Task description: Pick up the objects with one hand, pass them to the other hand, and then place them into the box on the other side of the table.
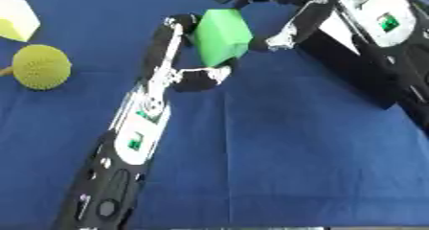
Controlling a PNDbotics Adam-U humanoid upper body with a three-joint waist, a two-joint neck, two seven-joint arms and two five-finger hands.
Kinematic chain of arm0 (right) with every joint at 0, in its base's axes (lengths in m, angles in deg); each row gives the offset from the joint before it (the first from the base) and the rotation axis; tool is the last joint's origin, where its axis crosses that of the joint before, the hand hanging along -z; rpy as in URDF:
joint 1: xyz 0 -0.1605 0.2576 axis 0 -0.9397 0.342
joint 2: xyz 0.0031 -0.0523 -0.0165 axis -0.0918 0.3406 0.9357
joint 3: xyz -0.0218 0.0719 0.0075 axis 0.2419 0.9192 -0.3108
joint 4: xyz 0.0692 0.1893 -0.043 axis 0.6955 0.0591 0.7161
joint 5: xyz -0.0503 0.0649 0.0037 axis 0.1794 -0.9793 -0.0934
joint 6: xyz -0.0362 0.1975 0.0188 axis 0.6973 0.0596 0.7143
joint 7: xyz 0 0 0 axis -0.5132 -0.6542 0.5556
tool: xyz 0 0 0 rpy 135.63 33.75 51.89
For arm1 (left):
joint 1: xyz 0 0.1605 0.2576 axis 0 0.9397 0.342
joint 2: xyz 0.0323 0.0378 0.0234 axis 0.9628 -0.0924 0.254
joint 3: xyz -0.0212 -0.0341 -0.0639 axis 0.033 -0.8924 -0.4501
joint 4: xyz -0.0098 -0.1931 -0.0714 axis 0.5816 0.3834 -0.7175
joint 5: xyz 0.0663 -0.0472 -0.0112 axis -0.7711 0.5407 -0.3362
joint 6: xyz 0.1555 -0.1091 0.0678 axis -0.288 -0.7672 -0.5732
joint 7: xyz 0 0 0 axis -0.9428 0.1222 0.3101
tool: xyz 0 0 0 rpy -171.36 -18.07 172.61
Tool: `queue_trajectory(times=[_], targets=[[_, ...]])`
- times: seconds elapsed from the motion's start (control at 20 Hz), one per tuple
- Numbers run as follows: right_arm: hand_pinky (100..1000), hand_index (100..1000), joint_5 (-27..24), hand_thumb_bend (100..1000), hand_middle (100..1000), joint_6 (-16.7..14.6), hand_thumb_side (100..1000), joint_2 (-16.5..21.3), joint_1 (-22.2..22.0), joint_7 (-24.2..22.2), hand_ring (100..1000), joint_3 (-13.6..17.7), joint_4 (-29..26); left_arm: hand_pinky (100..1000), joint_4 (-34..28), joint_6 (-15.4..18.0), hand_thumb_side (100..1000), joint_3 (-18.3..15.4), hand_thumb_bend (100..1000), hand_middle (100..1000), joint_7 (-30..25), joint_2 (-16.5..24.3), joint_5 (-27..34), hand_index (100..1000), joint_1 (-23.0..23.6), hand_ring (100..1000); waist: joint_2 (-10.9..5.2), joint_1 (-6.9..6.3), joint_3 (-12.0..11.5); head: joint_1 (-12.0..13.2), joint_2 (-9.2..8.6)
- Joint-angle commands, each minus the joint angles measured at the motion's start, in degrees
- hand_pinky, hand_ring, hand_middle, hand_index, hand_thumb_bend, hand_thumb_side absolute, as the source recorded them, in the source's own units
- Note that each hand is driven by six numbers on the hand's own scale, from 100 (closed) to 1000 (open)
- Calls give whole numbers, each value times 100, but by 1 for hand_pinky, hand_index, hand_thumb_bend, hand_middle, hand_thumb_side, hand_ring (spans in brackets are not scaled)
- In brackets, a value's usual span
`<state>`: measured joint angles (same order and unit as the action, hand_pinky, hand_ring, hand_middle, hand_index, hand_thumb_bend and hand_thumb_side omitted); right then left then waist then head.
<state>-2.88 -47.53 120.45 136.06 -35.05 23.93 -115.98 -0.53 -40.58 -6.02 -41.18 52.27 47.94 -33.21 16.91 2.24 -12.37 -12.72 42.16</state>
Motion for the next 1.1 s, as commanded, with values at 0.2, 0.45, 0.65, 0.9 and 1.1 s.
queue_trajectory(times=[0.2, 0.45, 0.65, 0.9, 1.1], targets=[[933, 953, 69, 330, 989, -300, 291, 71, 62, -207, 1000, 51, 25, 573, -178, 12, 162, 61, 100, 462, 25, -77, 52, 493, -82, 595, -102, 87, -1, -17, -65], [932, 952, 90, 332, 988, -330, 295, 69, 54, -207, 1000, 59, 32, 573, -182, 20, 162, 73, 100, 462, 6, -80, 46, 494, -80, 594, -95, 90, -4, -25, -64], [932, 953, 131, 332, 974, -343, 299, 65, 51, -207, 1000, 55, 58, 573, -209, 41, 160, 92, 100, 462, -6, -80, 40, 494, -80, 594, -89, 94, -4, -37, -63], [931, 947, 162, 333, 942, -352, 303, 61, 47, -207, 1000, 60, 79, 573, -214, 53, 157, 105, 100, 462, -16, -83, 20, 494, -72, 594, -84, 96, -7, -49, -67], [931, 945, 191, 333, 933, -372, 307, 59, 42, -207, 1000, 54, 81, 573, -221, 65, 155, 112, 100, 462, -16, -86, 8, 494, -72, 594, -76, 103, -10, -56, -64]])
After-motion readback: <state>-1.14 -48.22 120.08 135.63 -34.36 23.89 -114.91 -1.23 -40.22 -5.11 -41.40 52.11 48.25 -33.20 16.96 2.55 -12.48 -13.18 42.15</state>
